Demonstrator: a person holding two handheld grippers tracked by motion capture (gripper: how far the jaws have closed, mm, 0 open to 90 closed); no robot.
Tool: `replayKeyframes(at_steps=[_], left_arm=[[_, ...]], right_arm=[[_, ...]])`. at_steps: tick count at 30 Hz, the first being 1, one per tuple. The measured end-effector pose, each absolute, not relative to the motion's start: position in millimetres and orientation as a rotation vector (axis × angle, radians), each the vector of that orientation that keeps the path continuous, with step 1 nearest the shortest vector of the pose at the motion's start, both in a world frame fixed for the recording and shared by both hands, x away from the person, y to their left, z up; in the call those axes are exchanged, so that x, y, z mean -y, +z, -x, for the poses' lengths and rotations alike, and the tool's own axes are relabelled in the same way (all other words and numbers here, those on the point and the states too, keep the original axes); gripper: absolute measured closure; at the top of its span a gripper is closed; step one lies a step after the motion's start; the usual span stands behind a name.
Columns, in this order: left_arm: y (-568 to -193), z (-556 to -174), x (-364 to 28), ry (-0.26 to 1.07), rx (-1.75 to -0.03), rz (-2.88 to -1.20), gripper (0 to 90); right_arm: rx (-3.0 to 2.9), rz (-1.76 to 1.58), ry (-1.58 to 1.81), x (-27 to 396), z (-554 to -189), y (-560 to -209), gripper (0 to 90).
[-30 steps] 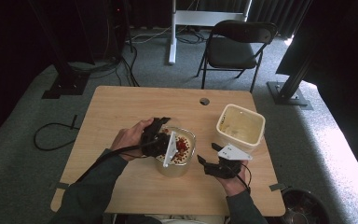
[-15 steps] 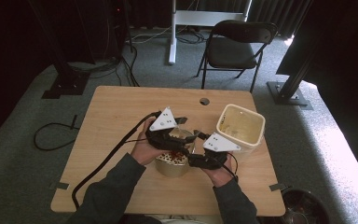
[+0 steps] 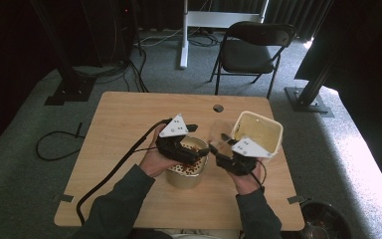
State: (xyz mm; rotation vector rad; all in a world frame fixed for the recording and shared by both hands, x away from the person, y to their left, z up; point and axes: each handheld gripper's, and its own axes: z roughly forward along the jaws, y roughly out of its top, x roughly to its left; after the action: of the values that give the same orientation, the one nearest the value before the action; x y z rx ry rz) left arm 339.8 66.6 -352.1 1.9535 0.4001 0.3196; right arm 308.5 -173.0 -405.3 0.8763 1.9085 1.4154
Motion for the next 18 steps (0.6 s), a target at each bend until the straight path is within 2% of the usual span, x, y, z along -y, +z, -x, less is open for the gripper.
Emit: replayKeyframes(at_steps=[4,10,11,15,18], left_arm=[[-351.2,-341.8,-77.0,0.354,-0.431,-1.915,15.3],[-354.6,-348.6,-95.8,0.356,-0.499,-1.886,16.3],[-354.5,-348.9,-97.2,0.363,-0.504,-1.891,16.3],[-352.0,-348.8,-99.5,0.385,-0.506,-1.891,16.4],[-351.5,-349.4,-101.1,0.400,-0.508,-1.894,16.4]], right_arm=[[-1.805,-0.998,1.305,208.4,-318.2,-397.3,41.6],[-1.745,-1.130,1.174,246.5,-334.7,-406.0,40.1],[-1.740,-1.147,1.149,250.0,-336.9,-408.4,38.4],[-1.764,-1.246,1.124,261.9,-346.0,-418.1,19.2],[-1.731,-1.236,1.148,267.3,-341.2,-420.1,15.0]])
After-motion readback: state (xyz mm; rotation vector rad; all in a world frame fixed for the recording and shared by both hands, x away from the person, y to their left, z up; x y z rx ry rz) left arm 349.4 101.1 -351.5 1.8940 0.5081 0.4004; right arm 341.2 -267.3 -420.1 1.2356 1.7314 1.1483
